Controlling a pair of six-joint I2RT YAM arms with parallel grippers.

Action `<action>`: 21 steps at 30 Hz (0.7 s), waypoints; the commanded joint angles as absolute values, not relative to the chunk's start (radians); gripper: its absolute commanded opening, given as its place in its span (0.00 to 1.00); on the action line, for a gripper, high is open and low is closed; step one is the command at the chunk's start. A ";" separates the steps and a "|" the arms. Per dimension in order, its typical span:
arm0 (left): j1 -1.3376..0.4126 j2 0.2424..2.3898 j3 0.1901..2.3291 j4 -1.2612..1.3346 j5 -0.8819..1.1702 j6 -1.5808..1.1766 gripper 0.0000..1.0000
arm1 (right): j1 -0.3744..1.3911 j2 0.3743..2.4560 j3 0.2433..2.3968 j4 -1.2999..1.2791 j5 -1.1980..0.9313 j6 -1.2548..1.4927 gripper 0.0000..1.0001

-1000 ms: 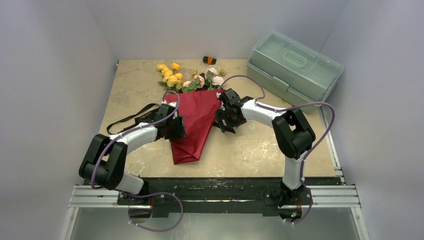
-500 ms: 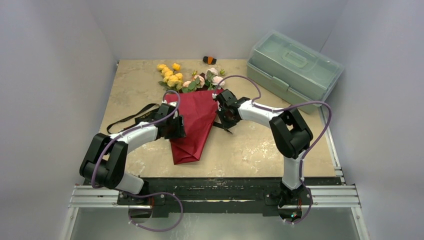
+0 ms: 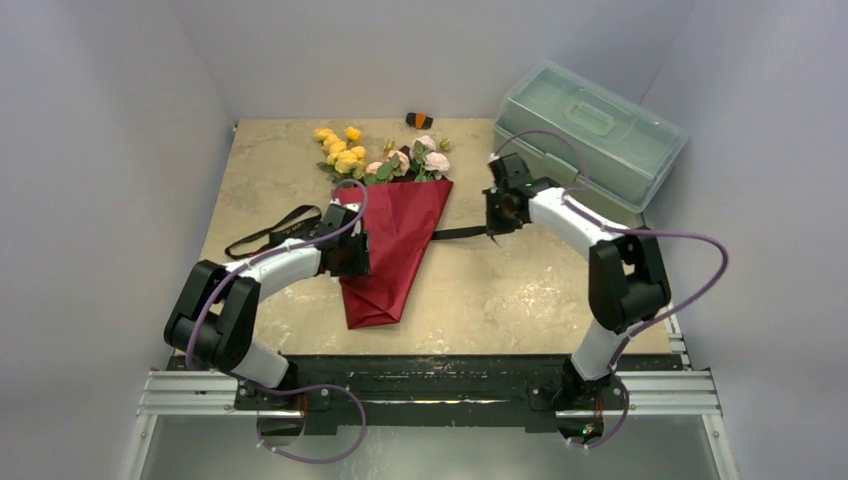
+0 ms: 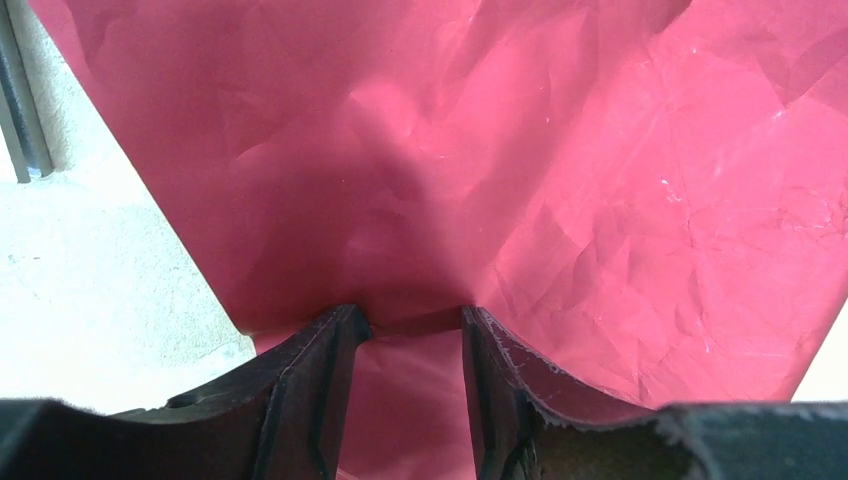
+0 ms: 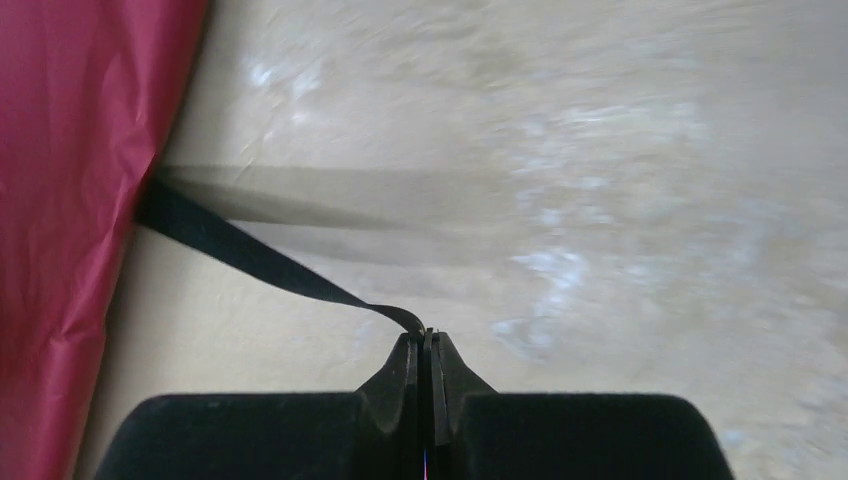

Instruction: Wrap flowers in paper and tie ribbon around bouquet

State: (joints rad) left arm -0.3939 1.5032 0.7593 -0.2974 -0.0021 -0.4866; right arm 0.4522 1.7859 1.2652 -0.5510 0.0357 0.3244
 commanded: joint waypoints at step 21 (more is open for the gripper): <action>-0.733 1.787 0.979 -0.302 -0.042 -0.546 0.44 | -0.061 1.327 1.323 -0.754 0.202 0.548 0.00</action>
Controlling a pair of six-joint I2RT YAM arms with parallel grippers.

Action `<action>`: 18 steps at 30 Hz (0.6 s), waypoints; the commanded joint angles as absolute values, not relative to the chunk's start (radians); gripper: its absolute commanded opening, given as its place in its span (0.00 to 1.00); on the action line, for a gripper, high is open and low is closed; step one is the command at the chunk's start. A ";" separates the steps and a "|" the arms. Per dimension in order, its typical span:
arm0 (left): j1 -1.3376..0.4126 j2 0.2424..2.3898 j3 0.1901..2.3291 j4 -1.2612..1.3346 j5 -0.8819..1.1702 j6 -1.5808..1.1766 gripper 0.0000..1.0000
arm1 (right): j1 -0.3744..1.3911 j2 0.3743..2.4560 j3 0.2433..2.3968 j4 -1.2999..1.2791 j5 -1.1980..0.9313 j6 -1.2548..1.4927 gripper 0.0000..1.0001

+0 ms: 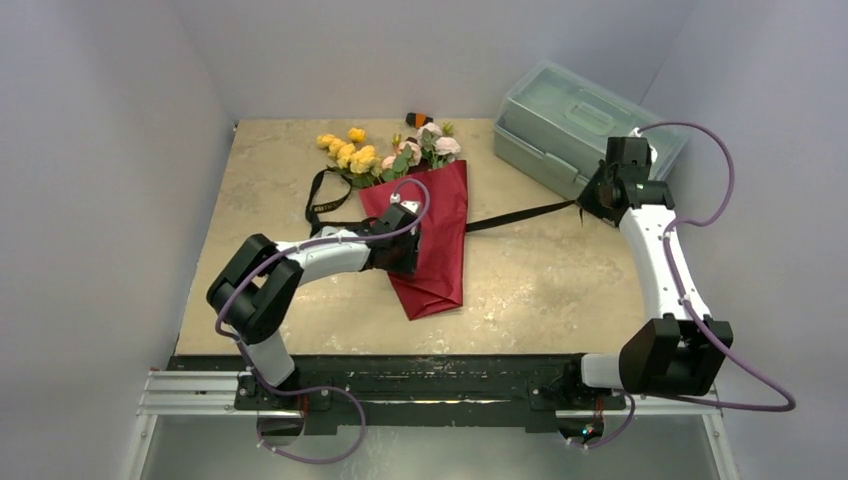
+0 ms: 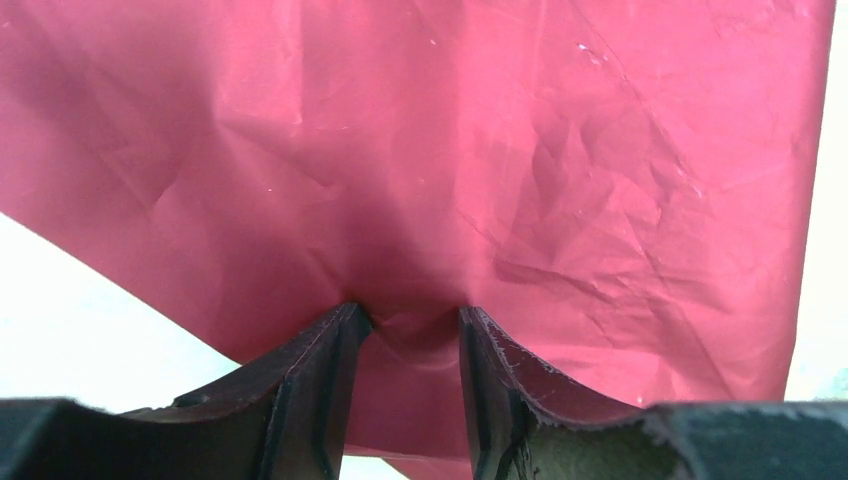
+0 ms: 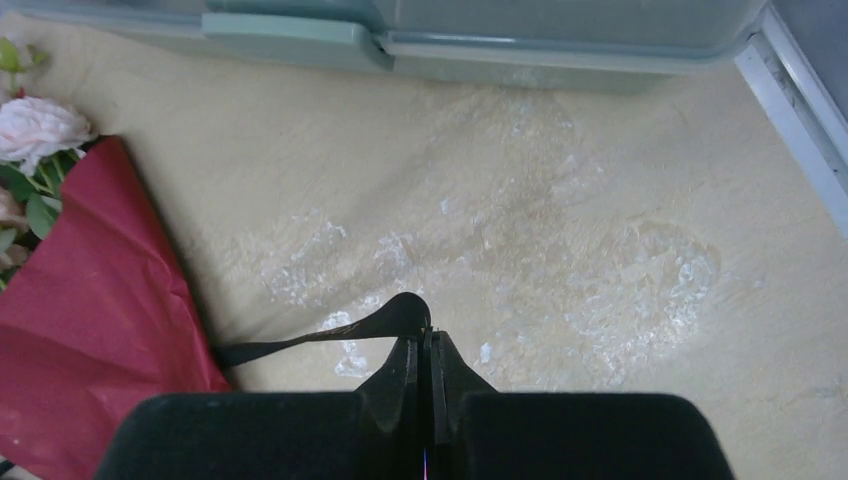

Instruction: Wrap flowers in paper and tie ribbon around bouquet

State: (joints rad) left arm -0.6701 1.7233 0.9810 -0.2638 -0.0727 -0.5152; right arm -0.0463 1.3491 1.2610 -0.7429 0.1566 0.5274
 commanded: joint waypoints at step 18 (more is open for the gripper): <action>-0.810 1.648 0.837 -0.337 -0.075 -0.569 0.43 | -0.112 1.437 1.684 -0.788 0.073 0.471 0.00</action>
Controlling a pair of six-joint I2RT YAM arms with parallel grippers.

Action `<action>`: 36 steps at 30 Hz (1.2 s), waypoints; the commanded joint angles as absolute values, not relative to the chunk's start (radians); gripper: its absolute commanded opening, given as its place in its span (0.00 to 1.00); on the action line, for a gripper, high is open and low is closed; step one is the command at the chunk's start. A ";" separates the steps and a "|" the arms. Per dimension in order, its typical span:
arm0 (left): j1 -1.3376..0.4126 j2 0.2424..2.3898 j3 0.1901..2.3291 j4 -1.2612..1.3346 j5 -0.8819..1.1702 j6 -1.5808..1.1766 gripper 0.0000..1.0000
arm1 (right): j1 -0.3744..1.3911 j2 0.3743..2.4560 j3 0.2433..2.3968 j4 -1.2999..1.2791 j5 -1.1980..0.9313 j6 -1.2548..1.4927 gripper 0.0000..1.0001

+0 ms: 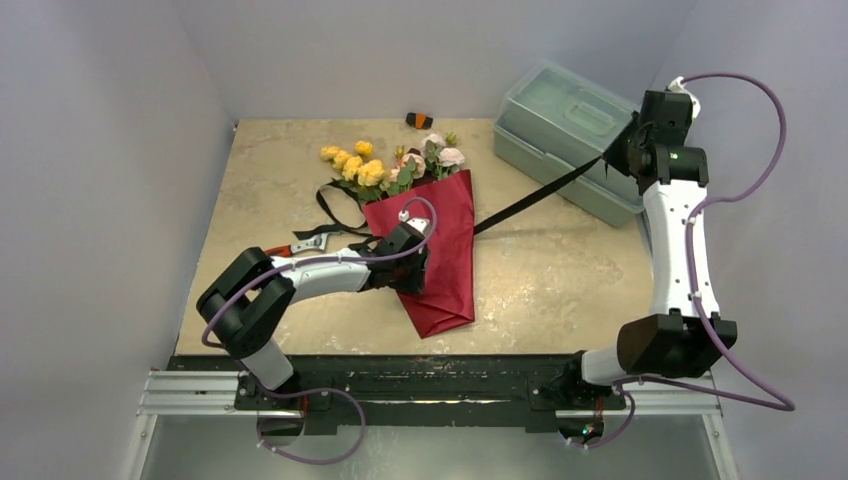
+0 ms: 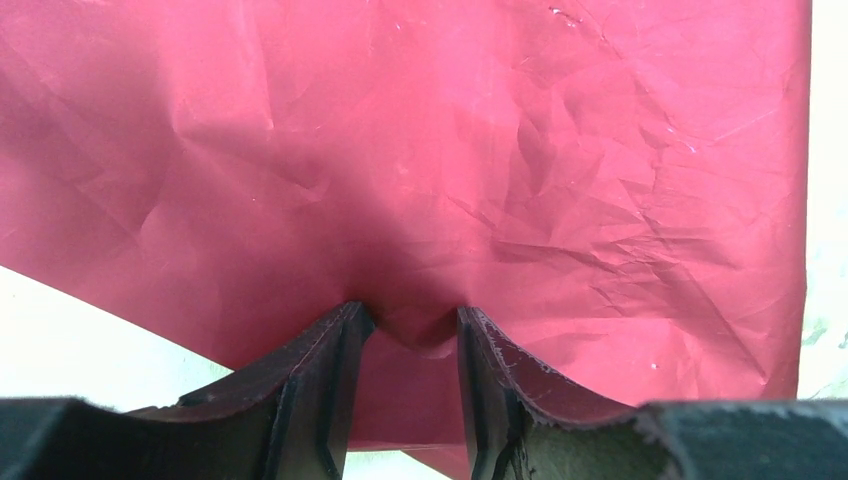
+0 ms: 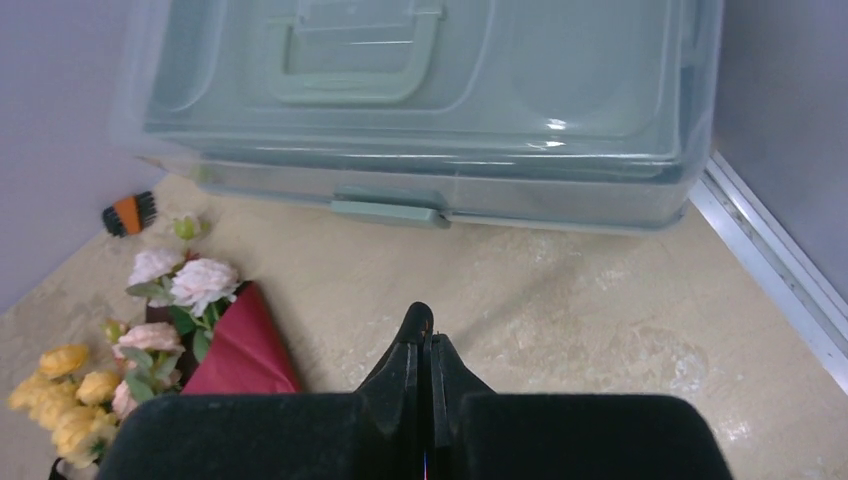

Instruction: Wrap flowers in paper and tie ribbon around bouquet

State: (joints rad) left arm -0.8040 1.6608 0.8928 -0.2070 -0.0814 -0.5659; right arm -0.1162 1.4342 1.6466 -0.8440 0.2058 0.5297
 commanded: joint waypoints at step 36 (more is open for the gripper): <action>-0.810 1.381 0.581 -0.094 -0.013 -0.513 0.39 | 0.764 2.272 2.131 -0.447 -0.649 0.607 0.00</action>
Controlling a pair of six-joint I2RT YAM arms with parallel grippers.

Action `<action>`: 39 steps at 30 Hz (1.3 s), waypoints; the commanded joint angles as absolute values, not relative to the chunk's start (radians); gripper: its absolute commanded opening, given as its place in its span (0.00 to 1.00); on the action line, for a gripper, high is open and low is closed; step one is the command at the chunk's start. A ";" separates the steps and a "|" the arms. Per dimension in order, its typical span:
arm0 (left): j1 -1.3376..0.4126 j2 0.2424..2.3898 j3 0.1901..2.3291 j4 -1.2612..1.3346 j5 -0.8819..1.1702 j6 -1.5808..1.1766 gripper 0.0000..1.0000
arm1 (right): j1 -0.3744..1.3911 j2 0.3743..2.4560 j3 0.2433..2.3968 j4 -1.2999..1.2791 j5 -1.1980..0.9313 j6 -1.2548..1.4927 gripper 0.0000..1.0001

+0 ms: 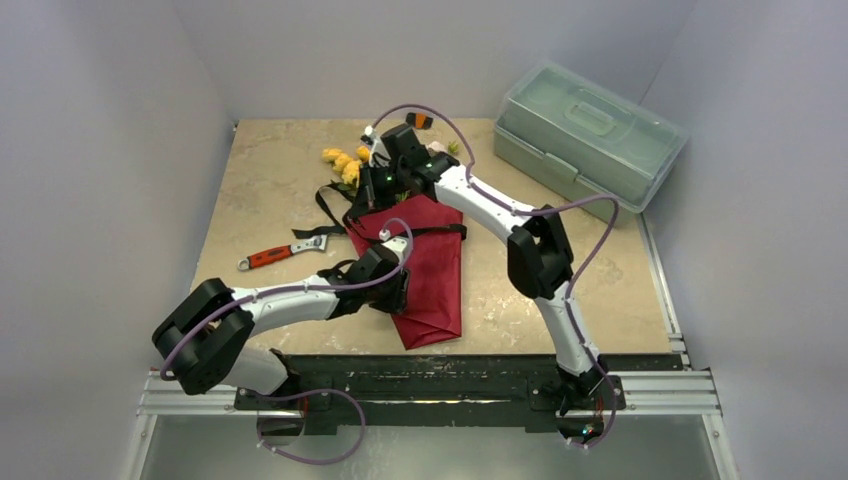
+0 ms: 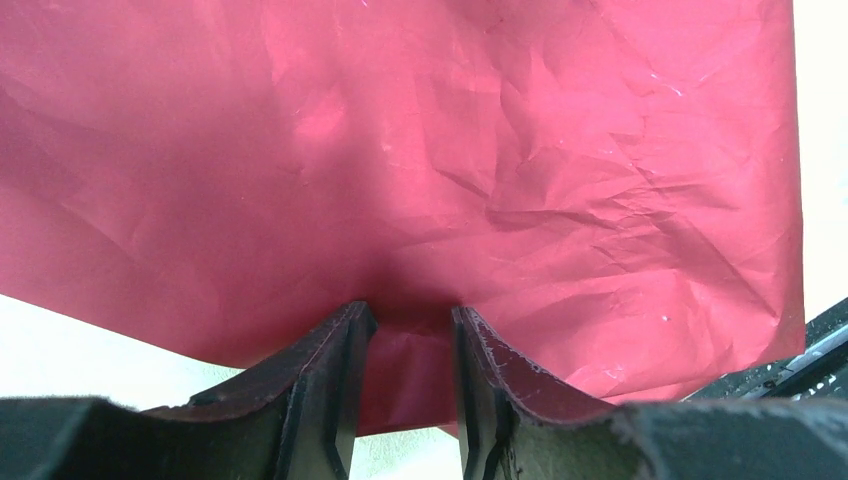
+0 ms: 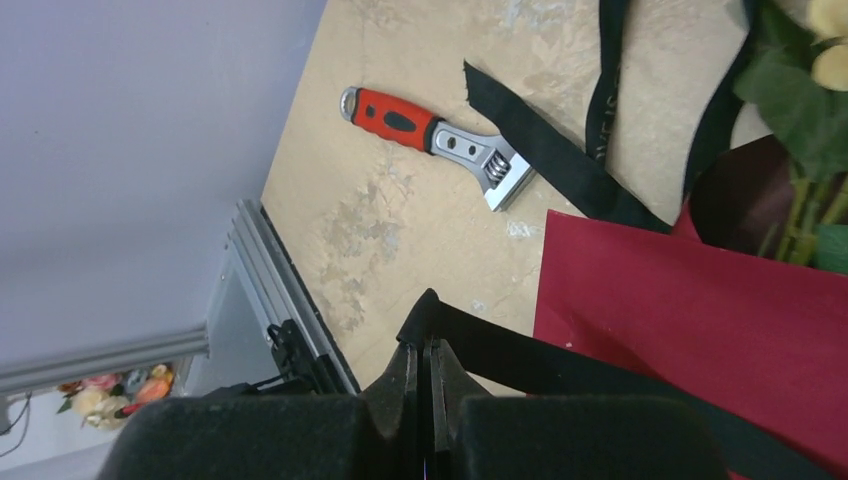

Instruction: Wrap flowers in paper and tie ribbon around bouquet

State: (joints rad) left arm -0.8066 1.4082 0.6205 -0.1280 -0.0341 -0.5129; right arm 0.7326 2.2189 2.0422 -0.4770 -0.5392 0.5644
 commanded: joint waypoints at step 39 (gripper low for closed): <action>-0.763 1.368 0.977 -0.408 -0.049 -0.627 0.49 | 0.696 1.720 1.323 -0.432 -0.267 0.668 0.38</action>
State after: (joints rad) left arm -0.7990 1.3842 0.8845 -0.3588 -0.0288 -0.5713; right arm 0.6575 1.7252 1.3186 -0.5079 -0.2516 0.6350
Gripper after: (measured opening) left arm 0.488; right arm 0.386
